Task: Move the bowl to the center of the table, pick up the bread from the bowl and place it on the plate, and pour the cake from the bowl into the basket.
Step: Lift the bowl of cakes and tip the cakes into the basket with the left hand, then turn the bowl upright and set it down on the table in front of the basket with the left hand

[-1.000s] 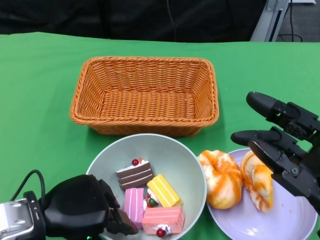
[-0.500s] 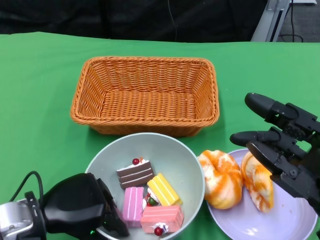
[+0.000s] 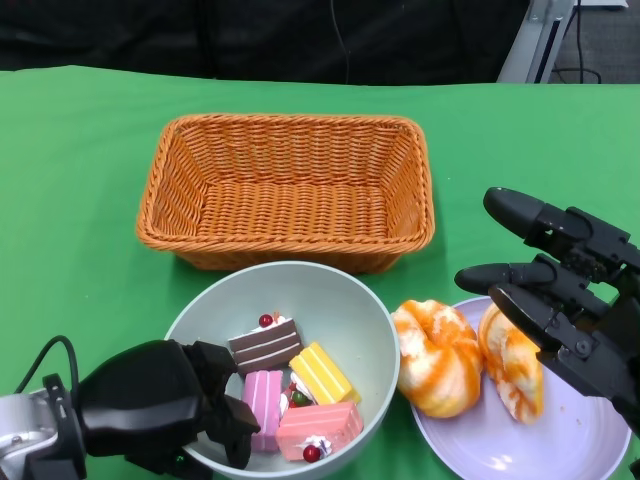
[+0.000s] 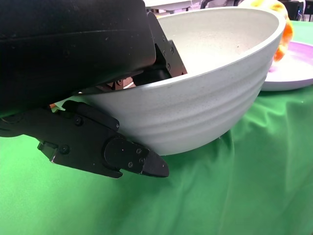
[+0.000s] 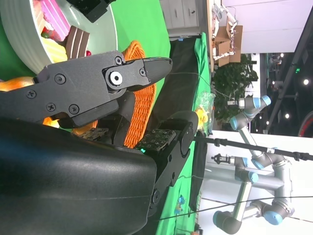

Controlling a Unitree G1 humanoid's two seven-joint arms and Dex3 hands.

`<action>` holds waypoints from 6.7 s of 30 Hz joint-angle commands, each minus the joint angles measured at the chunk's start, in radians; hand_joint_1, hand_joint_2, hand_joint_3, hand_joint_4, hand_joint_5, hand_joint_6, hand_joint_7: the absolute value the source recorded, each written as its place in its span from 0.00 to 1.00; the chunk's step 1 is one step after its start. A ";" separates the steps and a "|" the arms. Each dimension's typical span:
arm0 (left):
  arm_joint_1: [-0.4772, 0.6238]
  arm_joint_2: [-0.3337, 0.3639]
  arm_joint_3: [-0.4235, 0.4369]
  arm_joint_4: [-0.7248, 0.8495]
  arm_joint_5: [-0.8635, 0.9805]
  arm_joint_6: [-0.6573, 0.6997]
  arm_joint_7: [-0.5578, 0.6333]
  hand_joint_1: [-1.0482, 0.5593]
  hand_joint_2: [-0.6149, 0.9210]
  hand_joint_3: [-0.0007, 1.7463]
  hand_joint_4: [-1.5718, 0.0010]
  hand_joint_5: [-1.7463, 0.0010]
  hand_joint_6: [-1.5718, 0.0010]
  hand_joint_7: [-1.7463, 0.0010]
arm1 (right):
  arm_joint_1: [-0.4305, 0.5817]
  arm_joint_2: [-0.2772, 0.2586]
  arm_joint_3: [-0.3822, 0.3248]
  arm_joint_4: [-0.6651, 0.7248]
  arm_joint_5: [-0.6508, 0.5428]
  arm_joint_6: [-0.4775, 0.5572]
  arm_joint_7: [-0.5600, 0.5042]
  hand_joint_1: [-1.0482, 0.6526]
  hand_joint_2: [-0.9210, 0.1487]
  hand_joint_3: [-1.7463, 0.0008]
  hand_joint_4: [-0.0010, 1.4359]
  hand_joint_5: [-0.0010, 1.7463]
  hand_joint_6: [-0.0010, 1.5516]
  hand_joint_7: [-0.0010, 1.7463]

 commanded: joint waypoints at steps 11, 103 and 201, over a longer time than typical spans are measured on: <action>0.025 0.108 0.082 0.030 -0.218 -0.242 -0.102 0.51 1.00 0.07 0.57 0.00 0.66 0.05 | -0.007 -0.005 -0.003 0.004 0.007 -0.006 -0.012 0.39 0.00 0.92 0.41 0.42 0.45 0.05; -0.449 -0.696 0.474 0.370 -0.910 0.228 -0.640 0.49 1.00 0.32 0.49 0.00 0.64 0.13 | 0.086 -0.048 0.195 0.257 -0.088 -0.178 0.113 0.58 0.20 0.47 0.53 0.60 0.43 0.68; -0.387 -0.551 0.656 -0.196 -1.333 0.994 -1.021 0.49 1.00 0.27 0.57 0.00 0.59 0.14 | 0.079 -0.046 0.190 0.273 -0.117 -0.205 0.119 0.56 0.28 0.42 0.54 0.65 0.42 0.75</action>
